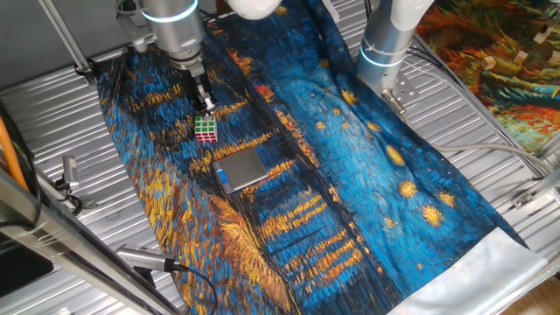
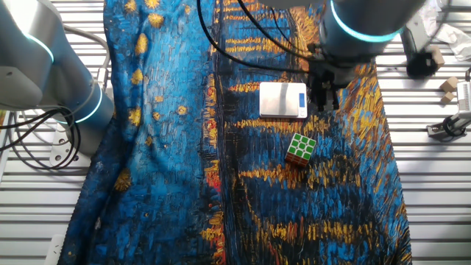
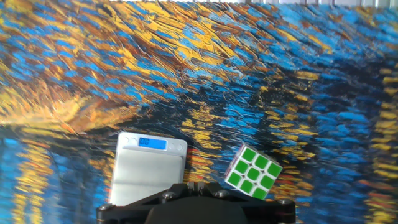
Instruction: Place the block on the scale
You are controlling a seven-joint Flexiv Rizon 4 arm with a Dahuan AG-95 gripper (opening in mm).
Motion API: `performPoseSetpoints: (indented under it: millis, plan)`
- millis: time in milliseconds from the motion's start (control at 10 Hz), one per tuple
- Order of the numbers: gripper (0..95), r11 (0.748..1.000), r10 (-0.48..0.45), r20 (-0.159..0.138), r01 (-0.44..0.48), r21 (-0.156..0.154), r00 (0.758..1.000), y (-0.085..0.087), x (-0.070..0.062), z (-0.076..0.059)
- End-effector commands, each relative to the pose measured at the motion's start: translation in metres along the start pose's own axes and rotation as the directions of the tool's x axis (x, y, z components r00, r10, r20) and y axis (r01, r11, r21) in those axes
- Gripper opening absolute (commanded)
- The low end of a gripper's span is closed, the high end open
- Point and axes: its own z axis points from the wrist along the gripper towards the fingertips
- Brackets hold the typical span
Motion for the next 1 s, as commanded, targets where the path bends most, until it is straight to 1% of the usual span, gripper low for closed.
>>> performPoseSetpoints:
  millis: [100,200,400,500,600,800,900,1000]
  plan:
    - [0.0,0.988,-0.035,-0.031,0.040,0.150,0.999,-0.001,-0.001,0.003]
    - [0.0,0.997,0.002,-0.019,0.000,0.082,1.000,-0.001,-0.001,0.005]
    - [0.0,0.998,0.056,-0.006,-0.056,0.004,0.998,-0.001,-0.002,0.010]
    - [0.0,0.995,0.079,-0.001,-0.079,-0.053,0.997,-0.003,-0.004,0.012]
    - [0.0,0.995,0.079,-0.001,-0.079,-0.061,0.997,-0.005,-0.005,0.012]
    - [0.0,0.996,0.074,-0.007,-0.074,-0.056,0.997,-0.011,-0.008,0.010]
    - [0.0,0.997,0.069,-0.008,-0.069,-0.047,0.998,-0.014,-0.009,0.012]
    - [0.0,0.997,0.057,-0.007,-0.057,-0.047,0.998,-0.020,-0.007,0.013]
